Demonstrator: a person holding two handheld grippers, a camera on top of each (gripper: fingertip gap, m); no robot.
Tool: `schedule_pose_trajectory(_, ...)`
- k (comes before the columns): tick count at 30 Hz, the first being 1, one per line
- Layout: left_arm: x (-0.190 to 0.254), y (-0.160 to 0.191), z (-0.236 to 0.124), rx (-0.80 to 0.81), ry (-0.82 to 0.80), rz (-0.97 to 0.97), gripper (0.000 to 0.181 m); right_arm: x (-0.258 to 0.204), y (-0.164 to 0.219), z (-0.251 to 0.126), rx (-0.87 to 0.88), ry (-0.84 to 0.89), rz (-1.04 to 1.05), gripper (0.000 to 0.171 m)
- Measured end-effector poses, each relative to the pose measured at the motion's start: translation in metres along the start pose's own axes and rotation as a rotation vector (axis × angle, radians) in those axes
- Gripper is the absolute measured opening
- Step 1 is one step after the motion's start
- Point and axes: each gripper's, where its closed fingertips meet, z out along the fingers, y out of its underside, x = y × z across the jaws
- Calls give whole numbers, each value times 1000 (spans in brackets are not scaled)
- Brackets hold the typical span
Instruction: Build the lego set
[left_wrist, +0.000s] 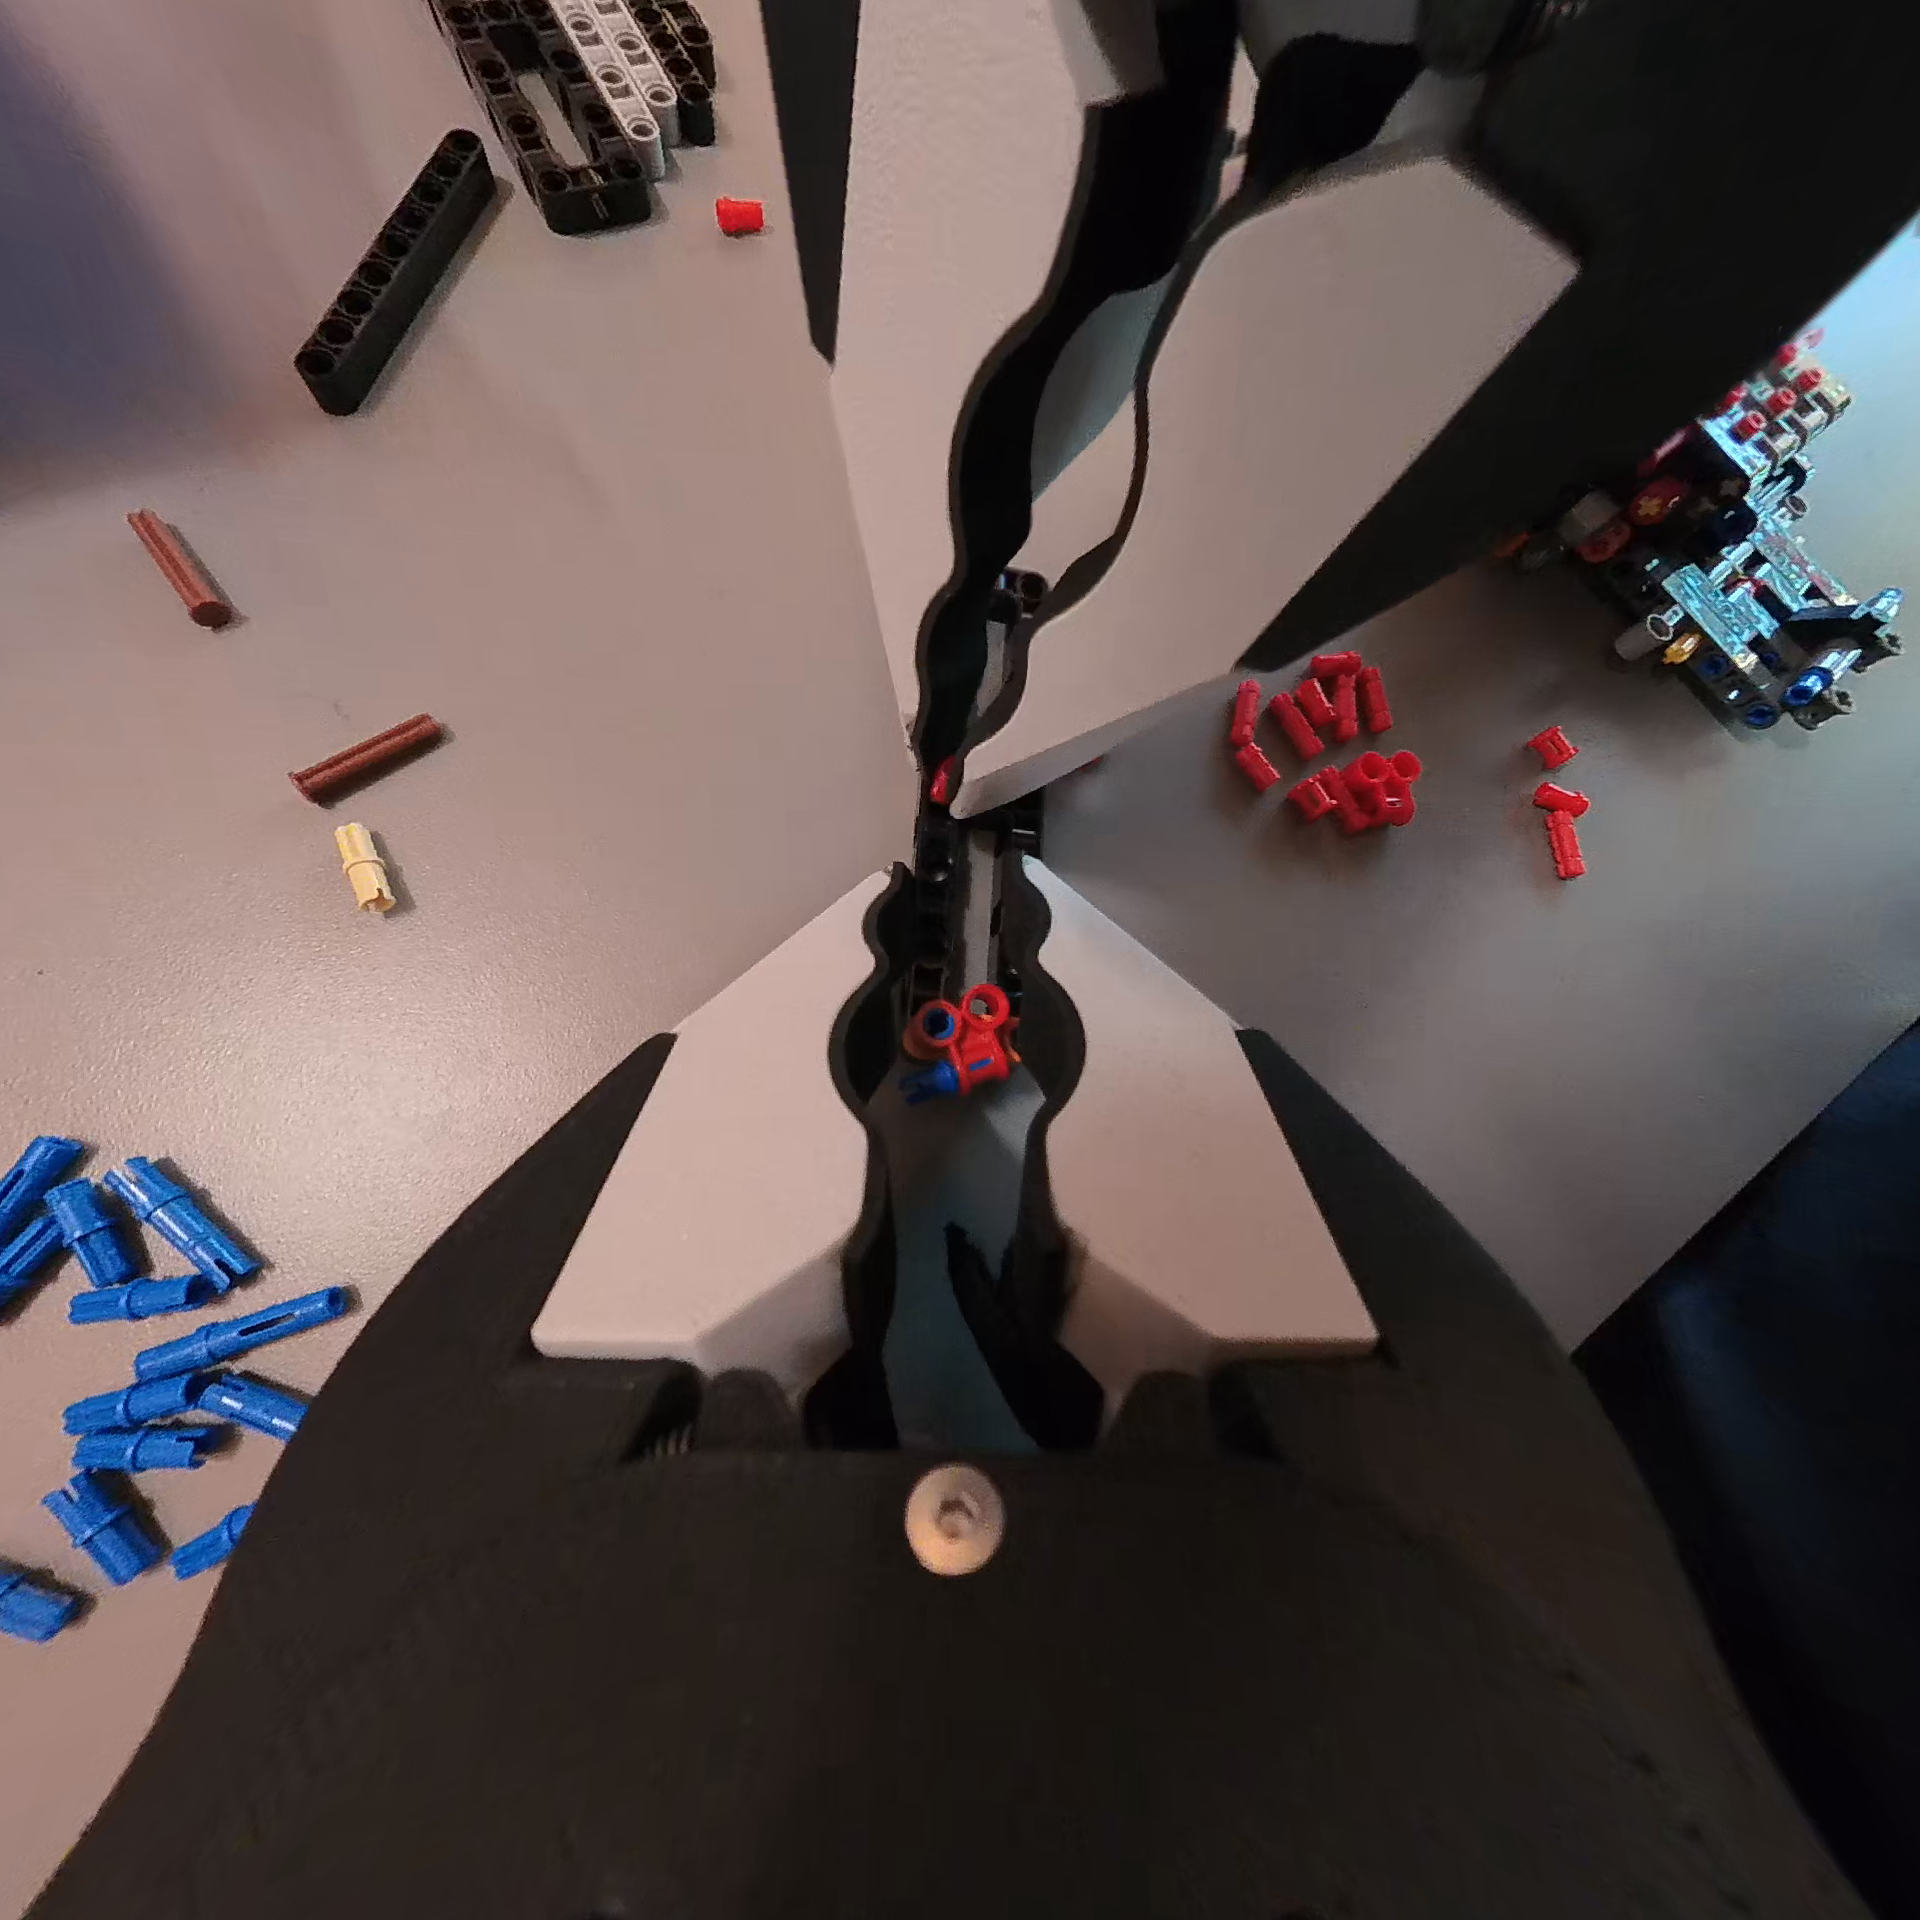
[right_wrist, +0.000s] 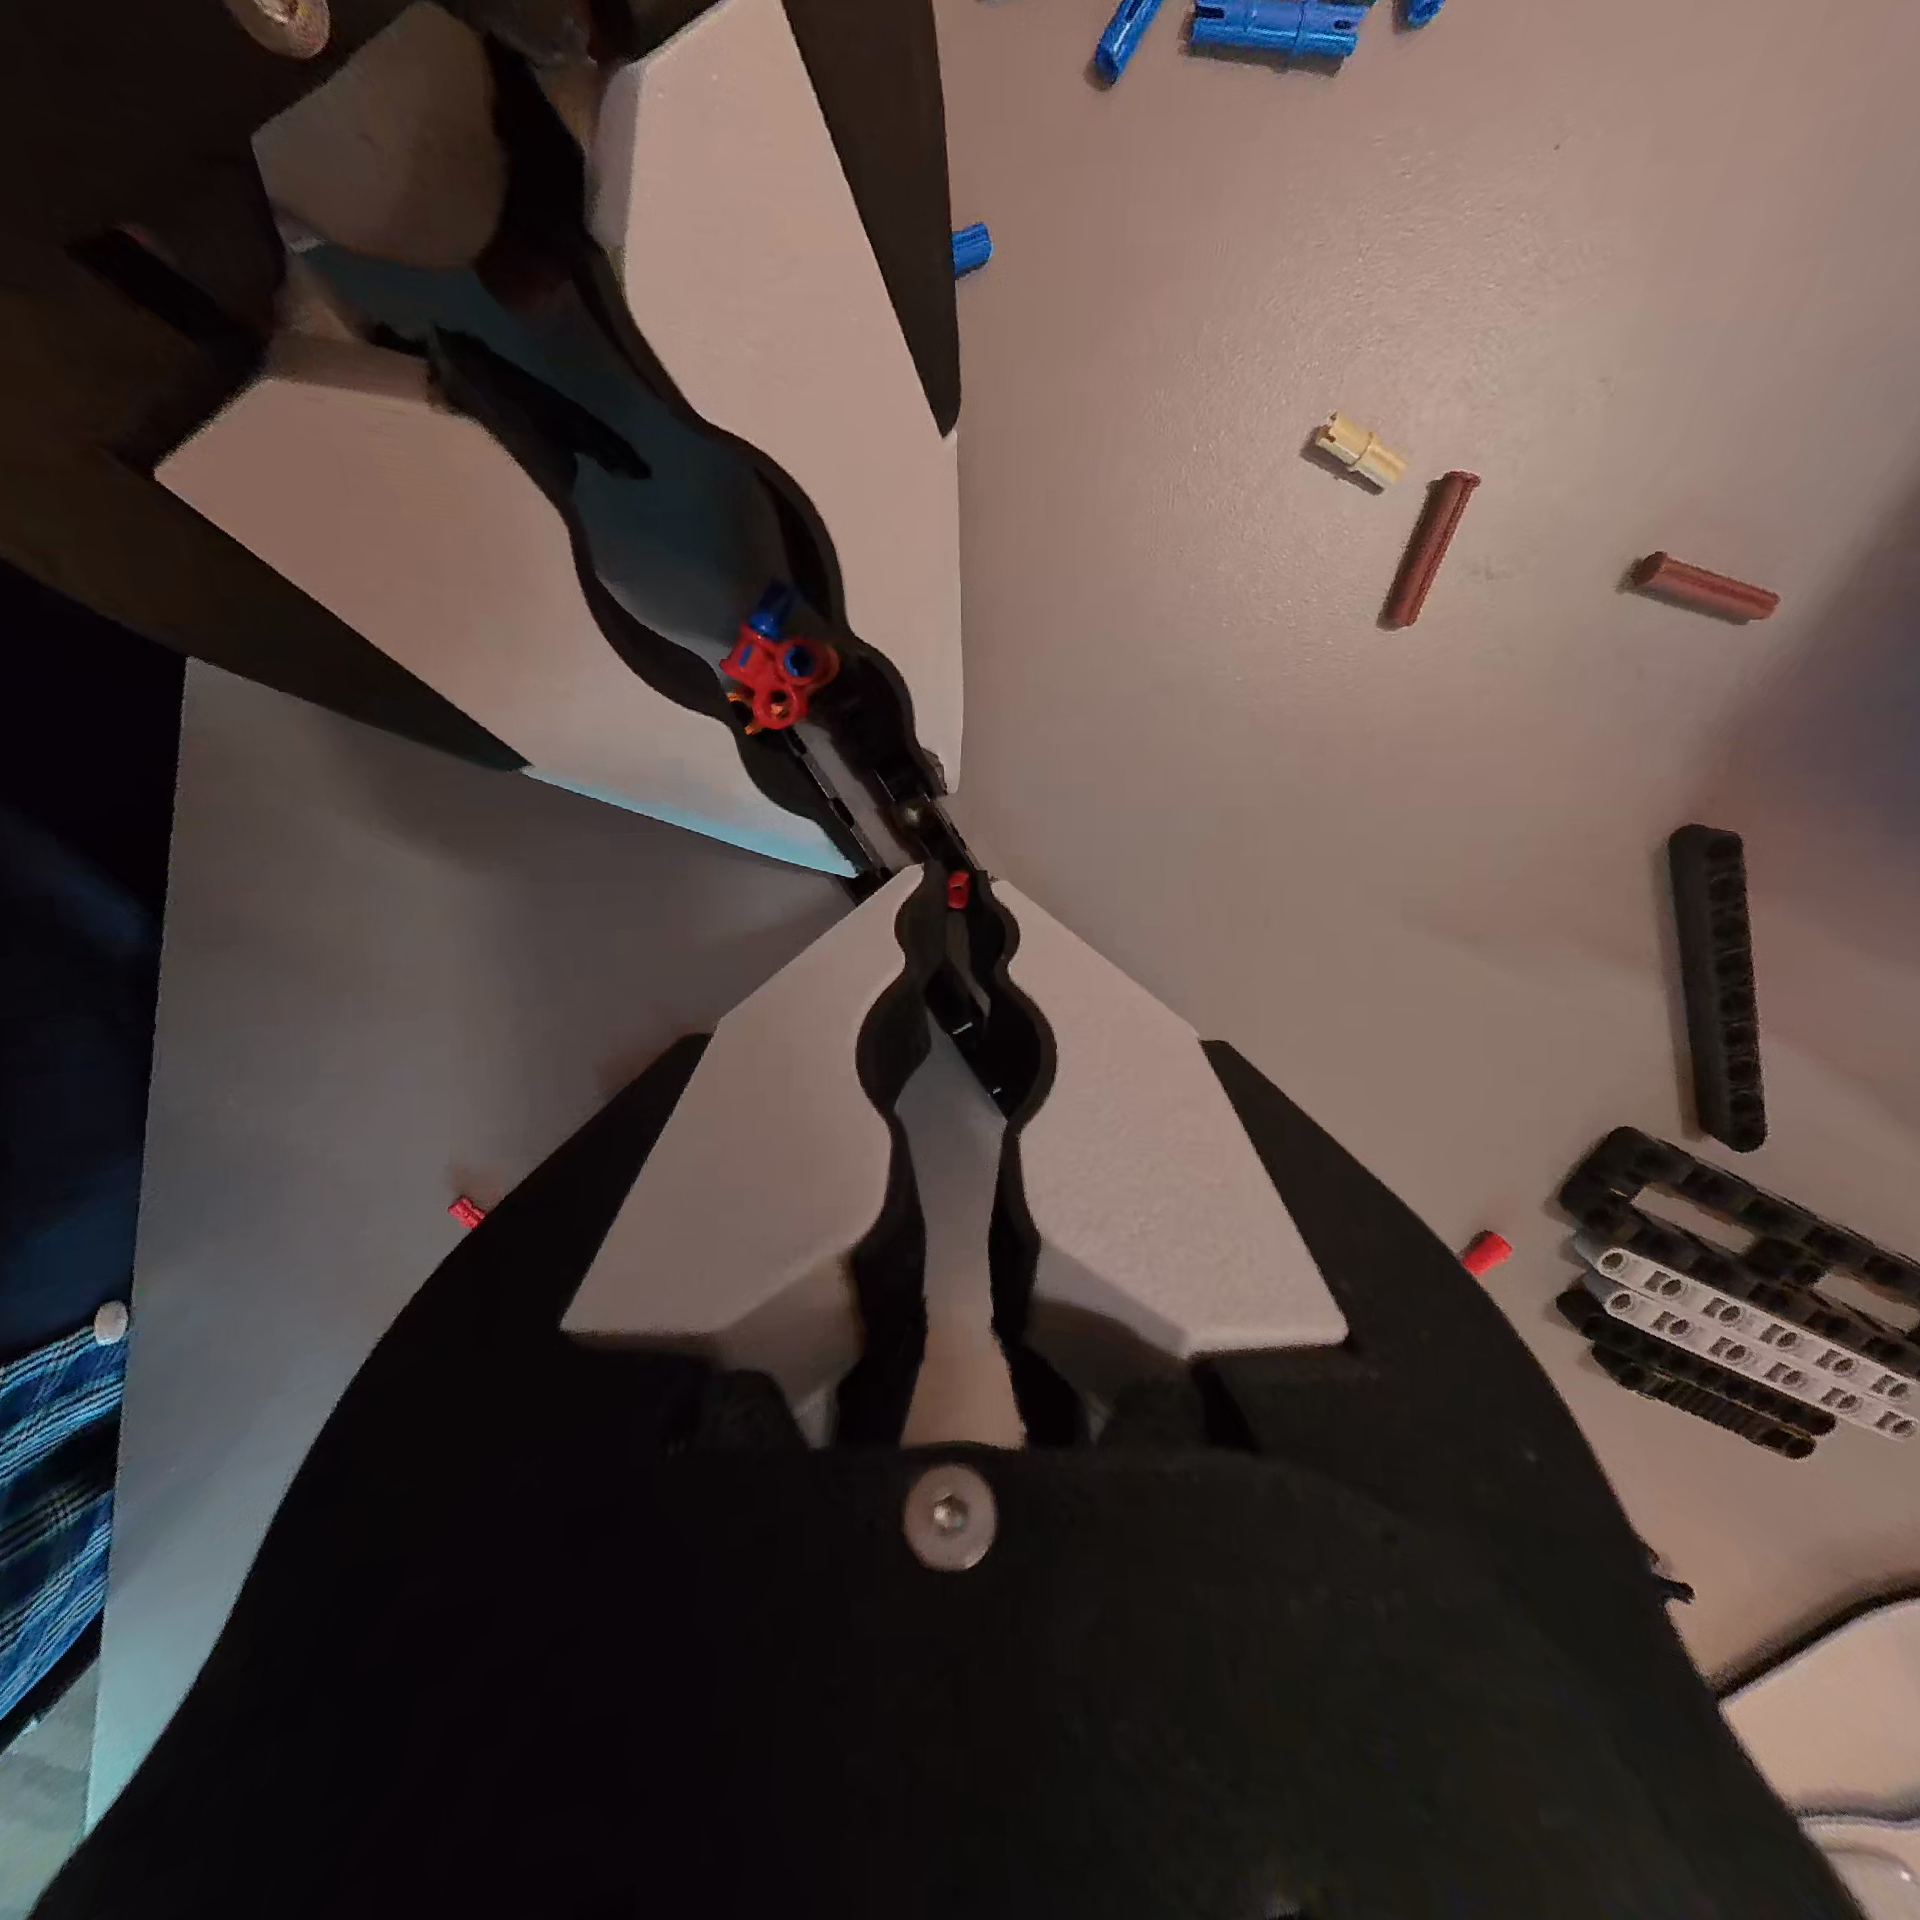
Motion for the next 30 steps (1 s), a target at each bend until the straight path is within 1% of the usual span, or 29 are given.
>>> schedule_pose_trajectory(16,0,0,1,-1,-10,16,16,0,0,1,24,48,15,1)
schedule_pose_trajectory(22,0,0,1,-2,-11,19,16,2,0,2,48,16,66,1)
schedule_pose_trajectory(26,1,0,1,-2,-14,22,16,1,-1,1,98,-18,100,1)
schedule_pose_trajectory(28,1,0,1,-1,-12,20,16,0,-1,0,119,-22,112,3)
schedule_pose_trajectory(30,1,0,1,-1,-12,20,16,0,-3,-4,142,-24,116,9)
